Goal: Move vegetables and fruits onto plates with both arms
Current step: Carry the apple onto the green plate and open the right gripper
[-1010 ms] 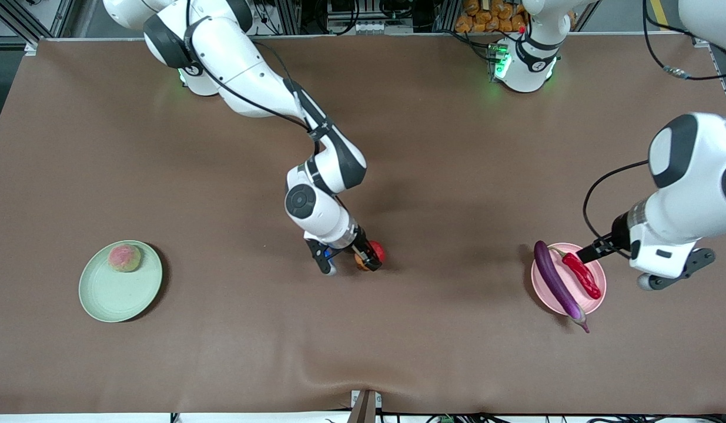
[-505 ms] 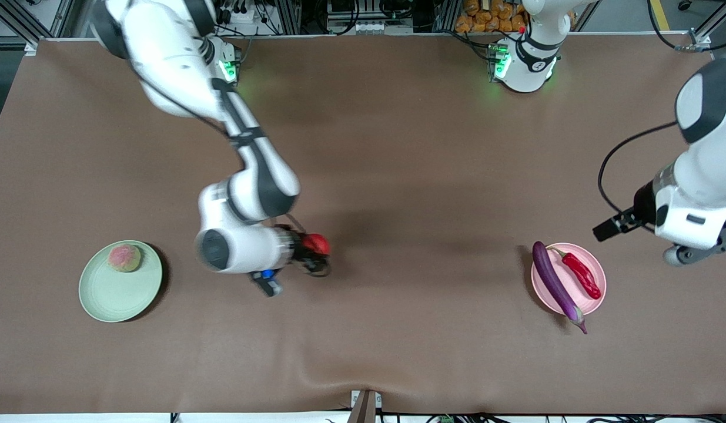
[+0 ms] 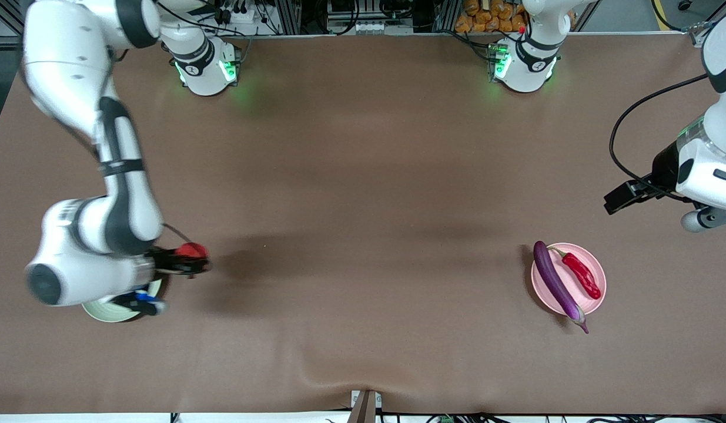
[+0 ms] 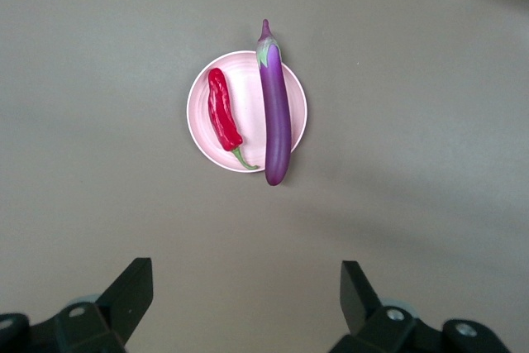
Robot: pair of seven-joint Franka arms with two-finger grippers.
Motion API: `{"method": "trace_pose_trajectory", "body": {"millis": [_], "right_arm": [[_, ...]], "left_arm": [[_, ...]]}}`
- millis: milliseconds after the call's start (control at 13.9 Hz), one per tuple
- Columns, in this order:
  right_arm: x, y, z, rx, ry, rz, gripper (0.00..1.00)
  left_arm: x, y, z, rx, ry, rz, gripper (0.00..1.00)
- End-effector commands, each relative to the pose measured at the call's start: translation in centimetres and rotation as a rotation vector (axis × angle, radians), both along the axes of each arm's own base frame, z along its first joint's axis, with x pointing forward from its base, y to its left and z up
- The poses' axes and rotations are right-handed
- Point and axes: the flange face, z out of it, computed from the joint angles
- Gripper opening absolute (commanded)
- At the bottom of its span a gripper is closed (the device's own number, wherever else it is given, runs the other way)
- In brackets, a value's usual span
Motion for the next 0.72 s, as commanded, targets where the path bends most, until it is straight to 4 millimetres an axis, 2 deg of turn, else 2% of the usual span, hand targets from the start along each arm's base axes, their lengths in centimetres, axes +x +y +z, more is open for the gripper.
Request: {"method": "trace_pose_trajectory", "body": {"millis": [0,72,216,361,505,649], "right_arm": [[0.9,-6.5,-1.0,-0.08,-0.103,0.166,0.0],[1.6,-9.1,-2.1,-0.092,-0.164,0.228,0.0],[1.7,-12.9,-5.0,-0.085,-0.202,0.246,0.0],[2.0,-13.6,-5.5,-0.092,-0.227,0.235,0.0],[1.8,-13.6,-6.5,-0.086,-0.215,0.219,0.23],[2.0,-12.8,-6.7,-0.052,-0.222,0.198,0.39]], "left_arm": [[-1.3,0.3,1.2,-0.002,0.014,-0.022,1.0],[-1.4,0.4,1.3,-0.001,0.016,-0.029,1.0],[-1.4,0.5,1.5,0.002,0.013,-0.028,1.0],[-1.3,0.9,1.6,0.002,0.009,-0.026,1.0],[-1.3,0.9,2.6,0.002,-0.008,-0.026,1.0],[-1.4,0.5,2.7,0.003,-0.005,-0.046,1.0]]}}
